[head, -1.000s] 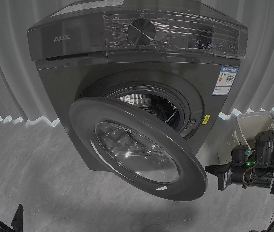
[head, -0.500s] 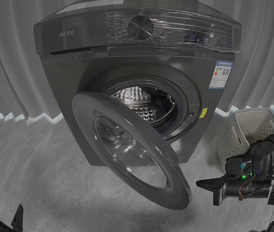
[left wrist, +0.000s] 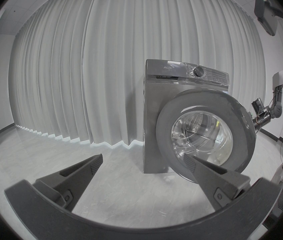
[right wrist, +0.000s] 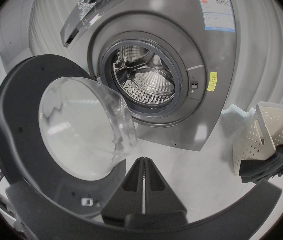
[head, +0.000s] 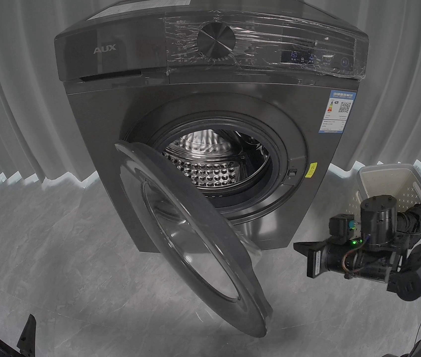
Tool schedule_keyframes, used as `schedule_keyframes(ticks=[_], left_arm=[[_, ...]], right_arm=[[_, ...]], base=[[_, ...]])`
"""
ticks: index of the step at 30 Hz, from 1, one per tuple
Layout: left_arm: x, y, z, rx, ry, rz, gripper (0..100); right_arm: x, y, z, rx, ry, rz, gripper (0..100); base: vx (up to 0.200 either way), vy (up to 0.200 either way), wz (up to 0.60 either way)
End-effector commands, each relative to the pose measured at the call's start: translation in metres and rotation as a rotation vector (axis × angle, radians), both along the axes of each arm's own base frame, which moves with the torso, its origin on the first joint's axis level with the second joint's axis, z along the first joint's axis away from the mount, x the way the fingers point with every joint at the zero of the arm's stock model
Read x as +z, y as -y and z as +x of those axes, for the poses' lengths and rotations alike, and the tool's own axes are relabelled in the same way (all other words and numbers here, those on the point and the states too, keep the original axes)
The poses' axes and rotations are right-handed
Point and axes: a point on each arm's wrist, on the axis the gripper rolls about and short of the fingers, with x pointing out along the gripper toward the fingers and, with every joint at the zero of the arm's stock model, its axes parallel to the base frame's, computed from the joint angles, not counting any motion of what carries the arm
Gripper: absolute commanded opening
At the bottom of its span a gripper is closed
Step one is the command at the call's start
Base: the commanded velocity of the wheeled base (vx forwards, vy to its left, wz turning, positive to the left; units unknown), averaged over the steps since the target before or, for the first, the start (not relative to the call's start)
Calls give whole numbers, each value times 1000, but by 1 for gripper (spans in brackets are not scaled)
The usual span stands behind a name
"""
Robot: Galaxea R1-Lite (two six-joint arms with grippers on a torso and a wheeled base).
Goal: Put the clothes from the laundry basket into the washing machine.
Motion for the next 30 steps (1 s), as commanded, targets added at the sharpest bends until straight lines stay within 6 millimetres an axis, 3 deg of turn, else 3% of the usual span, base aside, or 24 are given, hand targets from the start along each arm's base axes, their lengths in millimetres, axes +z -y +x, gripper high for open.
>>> schedule_keyframes(ticks=[1,4,9,13,20,25,30], left_arm=[[-5,0,0,2,1,-1,100],[-5,0,0,2,1,-1,100],[-5,0,0,2,1,-1,100],[-5,0,0,2,1,-2,100],[-5,0,0,2,1,-2,100],[-5,0,0,0,1,-1,100],[-5,0,0,2,1,-2,100]], right_arm=[[-30,-26,46,-72,-11,8,0],[-37,-33,61,-79,-5,17,0],[-29,-47,85,-81,50,60,0],[-32,-53,93,-77,56,62,0],[-44,-58,90,-60,29,48,0],[-46,-68,73,2,4,56,0],[-25,-89,49,47,-11,170,0]], base=[[0,0,0],[0,0,0],[0,0,0],[0,0,0],[0,0,0],[0,0,0],[0,0,0]])
